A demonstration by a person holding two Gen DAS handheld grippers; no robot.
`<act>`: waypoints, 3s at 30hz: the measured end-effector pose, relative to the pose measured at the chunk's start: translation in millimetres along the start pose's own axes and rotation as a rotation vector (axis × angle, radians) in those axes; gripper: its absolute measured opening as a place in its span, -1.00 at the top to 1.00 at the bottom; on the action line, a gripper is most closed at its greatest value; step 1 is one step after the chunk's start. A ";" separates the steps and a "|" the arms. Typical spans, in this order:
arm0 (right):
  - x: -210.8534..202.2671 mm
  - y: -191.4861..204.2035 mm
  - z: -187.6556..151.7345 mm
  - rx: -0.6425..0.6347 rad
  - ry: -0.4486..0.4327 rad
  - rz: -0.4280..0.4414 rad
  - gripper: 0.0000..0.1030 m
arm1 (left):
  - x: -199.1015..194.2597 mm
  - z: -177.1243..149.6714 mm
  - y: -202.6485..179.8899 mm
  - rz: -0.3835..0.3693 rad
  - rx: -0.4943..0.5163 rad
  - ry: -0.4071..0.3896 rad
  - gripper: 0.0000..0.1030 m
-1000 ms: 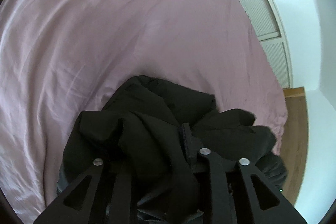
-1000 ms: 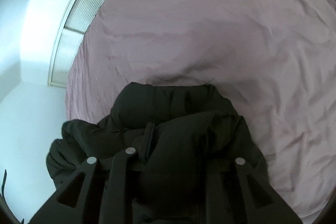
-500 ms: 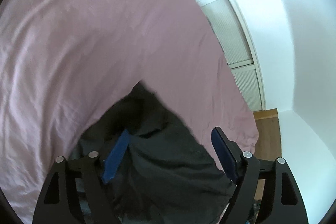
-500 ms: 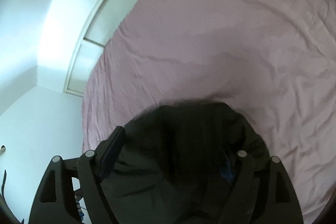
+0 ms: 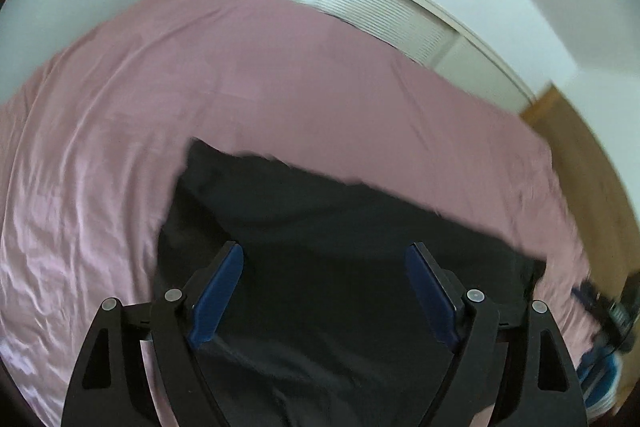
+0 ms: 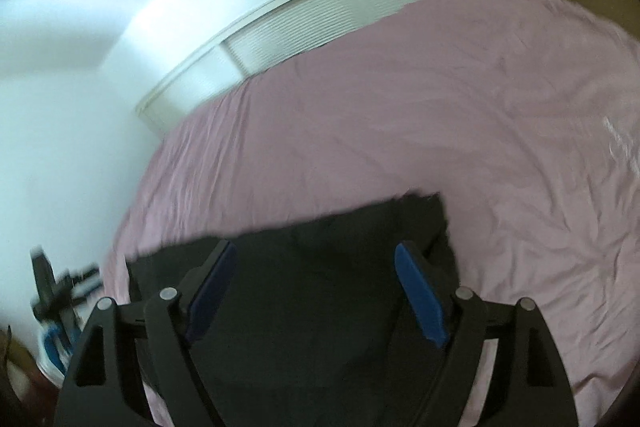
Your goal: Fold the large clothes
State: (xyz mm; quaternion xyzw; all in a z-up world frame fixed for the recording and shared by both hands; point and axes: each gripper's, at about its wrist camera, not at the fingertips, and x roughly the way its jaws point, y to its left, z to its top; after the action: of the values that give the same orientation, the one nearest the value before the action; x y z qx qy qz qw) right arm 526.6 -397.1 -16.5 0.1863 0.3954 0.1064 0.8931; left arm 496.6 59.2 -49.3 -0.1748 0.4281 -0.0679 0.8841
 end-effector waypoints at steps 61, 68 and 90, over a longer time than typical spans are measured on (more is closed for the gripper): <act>104.9 13.0 -36.4 -0.085 0.118 -0.151 -0.58 | 137.3 9.6 -13.8 0.243 0.192 0.174 -0.98; 128.9 -20.0 -48.7 -0.026 0.187 -0.211 -0.58 | 131.0 27.8 54.6 0.303 -0.042 0.150 -0.98; 116.1 75.1 -58.0 -0.238 0.132 -0.152 -0.58 | 128.1 -19.2 -70.4 0.202 0.216 0.139 -0.98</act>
State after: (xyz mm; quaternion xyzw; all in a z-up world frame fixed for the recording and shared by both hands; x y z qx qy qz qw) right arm 557.3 -275.3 -98.5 0.0411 0.4508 0.0967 0.8864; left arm 563.7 -45.6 -128.4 -0.0297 0.4941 -0.0364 0.8682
